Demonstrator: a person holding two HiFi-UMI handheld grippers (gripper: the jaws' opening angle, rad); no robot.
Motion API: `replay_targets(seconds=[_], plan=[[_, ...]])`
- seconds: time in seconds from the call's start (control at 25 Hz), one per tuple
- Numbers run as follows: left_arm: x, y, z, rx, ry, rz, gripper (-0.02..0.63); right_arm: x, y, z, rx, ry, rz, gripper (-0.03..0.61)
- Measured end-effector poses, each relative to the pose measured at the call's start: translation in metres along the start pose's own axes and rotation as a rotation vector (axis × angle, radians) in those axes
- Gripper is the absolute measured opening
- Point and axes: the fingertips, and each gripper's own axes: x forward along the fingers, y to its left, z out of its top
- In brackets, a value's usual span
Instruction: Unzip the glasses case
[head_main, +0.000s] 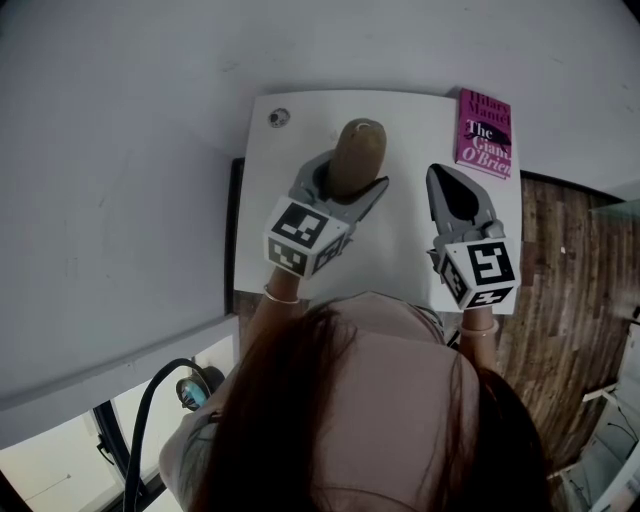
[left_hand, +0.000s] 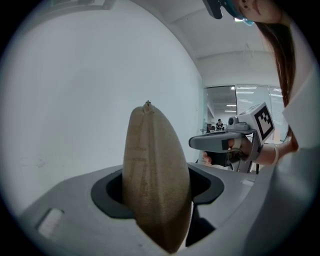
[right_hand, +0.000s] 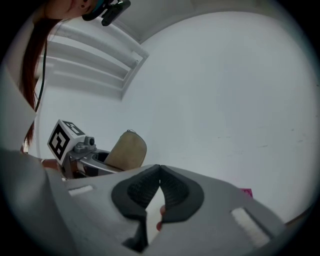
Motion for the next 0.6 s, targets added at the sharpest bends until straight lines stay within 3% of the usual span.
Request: replay_targets(seconds=[0.32,0.6], plan=[[0.003,-0.009,-0.012,0.078,0.062,-0.059,0.288,-0.001,0.004,0.010,0.061,-0.034,0.093,0.003],[0.005,-0.015,-0.025,0.102,0.120,-0.110,0.288,0.001,0.009,0.011,0.052,-0.022,0.148,0.005]])
